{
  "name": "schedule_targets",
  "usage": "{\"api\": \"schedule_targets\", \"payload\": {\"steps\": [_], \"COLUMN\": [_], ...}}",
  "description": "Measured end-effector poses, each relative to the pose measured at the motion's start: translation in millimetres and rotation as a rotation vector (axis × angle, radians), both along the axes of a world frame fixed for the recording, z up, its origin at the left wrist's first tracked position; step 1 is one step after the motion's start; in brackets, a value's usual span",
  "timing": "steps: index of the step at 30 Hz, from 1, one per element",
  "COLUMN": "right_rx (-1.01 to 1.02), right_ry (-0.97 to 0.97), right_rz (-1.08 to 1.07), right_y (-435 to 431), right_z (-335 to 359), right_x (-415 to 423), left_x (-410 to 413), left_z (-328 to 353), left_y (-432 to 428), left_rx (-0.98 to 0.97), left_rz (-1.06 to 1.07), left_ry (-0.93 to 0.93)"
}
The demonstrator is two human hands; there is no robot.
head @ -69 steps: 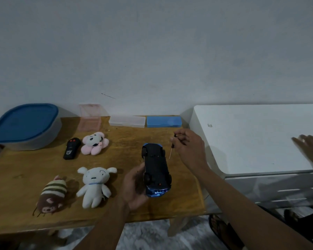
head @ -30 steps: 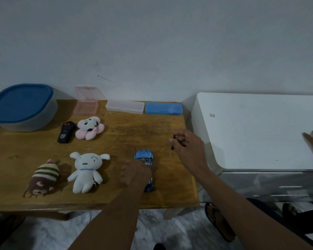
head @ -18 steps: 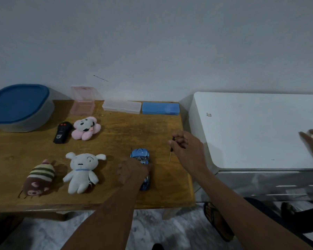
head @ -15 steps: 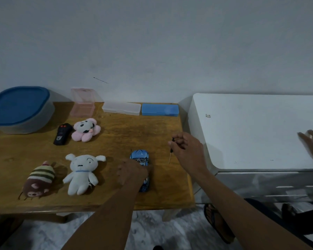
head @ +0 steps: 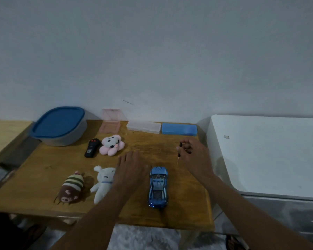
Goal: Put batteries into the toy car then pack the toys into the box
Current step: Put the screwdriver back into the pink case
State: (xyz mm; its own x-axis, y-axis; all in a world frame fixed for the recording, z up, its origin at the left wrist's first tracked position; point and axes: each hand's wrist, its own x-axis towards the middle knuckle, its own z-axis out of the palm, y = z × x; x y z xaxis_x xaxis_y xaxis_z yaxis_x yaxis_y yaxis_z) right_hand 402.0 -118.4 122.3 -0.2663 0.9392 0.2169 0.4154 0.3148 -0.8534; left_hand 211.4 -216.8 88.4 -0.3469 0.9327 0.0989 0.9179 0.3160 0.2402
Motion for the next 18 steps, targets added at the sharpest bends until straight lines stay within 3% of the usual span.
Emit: {"api": "schedule_targets", "payload": {"steps": [11, 18], "right_rx": [0.065, 0.096], "right_ry": [-0.032, -0.055], "right_rz": [0.122, 0.084], "right_y": [18, 41], "right_z": [39, 38], "right_x": [-131, -234], "left_x": [-112, -203], "left_z": [50, 44], "left_y": [0, 32], "left_rx": [0.151, 0.055], "left_rz": [-0.055, -0.102], "left_ry": [0.225, 0.263]}}
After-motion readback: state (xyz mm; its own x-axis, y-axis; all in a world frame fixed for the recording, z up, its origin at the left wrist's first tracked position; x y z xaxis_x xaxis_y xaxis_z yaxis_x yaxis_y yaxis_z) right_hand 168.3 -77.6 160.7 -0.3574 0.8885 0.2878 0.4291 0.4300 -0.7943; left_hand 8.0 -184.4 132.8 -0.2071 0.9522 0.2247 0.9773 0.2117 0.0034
